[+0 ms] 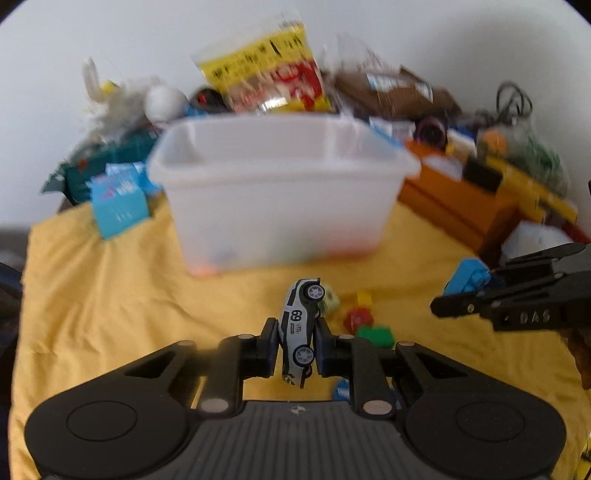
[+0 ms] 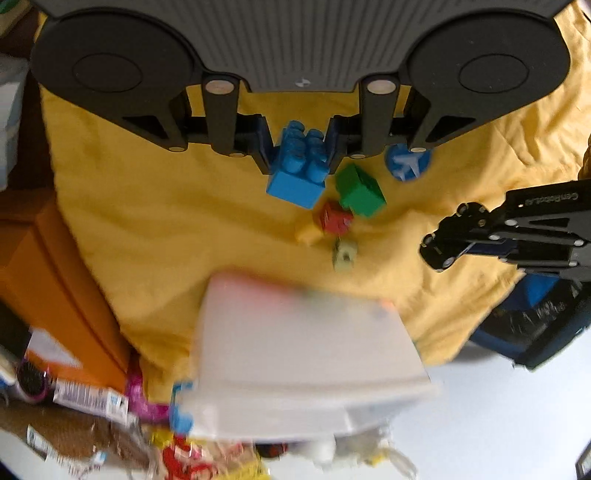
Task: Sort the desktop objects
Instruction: 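Grasp the white police car with the left tool while the right tool grasps the blue brick, then carry the white car and blue brick over the bin and open both tools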
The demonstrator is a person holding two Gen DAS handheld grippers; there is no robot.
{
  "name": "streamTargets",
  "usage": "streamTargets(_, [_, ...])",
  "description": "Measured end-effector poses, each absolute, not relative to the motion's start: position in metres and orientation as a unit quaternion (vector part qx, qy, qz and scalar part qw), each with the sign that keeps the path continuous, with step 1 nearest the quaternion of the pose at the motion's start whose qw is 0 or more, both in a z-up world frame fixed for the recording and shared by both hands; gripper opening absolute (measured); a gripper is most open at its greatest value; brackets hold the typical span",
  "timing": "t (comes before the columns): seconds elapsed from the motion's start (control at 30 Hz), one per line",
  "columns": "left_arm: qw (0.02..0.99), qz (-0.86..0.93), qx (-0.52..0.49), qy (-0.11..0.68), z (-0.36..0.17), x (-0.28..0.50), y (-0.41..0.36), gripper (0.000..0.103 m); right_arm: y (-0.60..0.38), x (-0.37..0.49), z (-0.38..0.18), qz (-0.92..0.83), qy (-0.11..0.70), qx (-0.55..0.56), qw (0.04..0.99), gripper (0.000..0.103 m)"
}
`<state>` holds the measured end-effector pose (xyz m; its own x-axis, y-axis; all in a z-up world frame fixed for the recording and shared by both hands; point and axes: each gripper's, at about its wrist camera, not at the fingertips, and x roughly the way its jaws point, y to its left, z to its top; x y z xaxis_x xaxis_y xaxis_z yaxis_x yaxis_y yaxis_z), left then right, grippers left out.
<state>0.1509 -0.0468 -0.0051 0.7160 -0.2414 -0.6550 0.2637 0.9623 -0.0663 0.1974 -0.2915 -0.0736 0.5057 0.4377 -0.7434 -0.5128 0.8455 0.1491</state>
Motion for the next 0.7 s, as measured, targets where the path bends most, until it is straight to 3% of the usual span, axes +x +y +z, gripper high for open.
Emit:
streamTargets(0.37, [0.946, -0.101, -0.019, 0.309, 0.066, 0.2, -0.026, 0.022, -0.279, 0.242, 0.034, 0.294, 0.324, -0.004, 0.899, 0.033])
streamTargets(0.7, [0.942, -0.094, -0.016, 0.321, 0.104, 0.263, -0.024, 0.023, -0.267, 0.295, 0.07, 0.289, 0.324, 0.01, 0.901, 0.033])
